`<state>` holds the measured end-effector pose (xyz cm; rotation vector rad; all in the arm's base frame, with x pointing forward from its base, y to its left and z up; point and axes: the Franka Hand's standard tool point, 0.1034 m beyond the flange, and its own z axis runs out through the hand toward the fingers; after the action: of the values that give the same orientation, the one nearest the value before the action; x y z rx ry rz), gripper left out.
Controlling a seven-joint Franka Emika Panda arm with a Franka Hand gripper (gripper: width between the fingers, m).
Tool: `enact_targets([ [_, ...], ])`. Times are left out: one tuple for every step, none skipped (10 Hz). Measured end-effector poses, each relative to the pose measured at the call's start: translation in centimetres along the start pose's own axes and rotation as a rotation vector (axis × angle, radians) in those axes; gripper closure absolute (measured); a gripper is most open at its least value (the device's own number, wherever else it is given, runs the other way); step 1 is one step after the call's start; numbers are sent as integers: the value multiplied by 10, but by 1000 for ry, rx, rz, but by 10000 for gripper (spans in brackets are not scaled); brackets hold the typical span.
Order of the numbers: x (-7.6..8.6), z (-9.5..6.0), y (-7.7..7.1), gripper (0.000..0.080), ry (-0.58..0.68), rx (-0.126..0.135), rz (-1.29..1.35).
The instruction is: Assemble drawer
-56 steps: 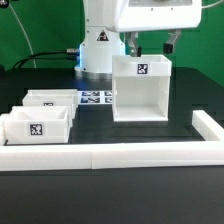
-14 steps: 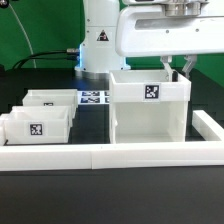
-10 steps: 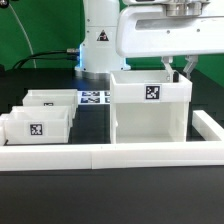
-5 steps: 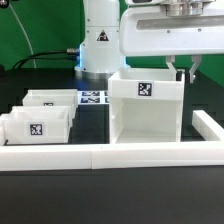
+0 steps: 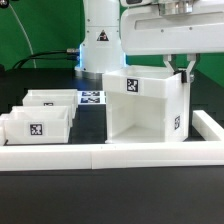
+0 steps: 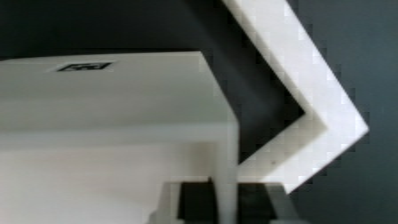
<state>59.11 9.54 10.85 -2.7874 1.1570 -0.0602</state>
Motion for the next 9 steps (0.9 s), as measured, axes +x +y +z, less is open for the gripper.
enact_targets([
  [0, 0, -3, 761, -2, 4, 83],
  [1, 0, -5, 761, -5, 8, 157],
  [1, 1, -9, 761, -6, 12, 241],
  [1, 1, -10, 761, -6, 13, 249],
  [0, 1, -11, 761, -13, 21, 327],
  [-2, 1, -13, 761, -21, 26, 376],
  [-4, 1, -15, 761, -28, 29, 417],
  [-6, 2, -16, 761, -39, 34, 492],
  [-8, 2, -17, 761, -47, 36, 534],
])
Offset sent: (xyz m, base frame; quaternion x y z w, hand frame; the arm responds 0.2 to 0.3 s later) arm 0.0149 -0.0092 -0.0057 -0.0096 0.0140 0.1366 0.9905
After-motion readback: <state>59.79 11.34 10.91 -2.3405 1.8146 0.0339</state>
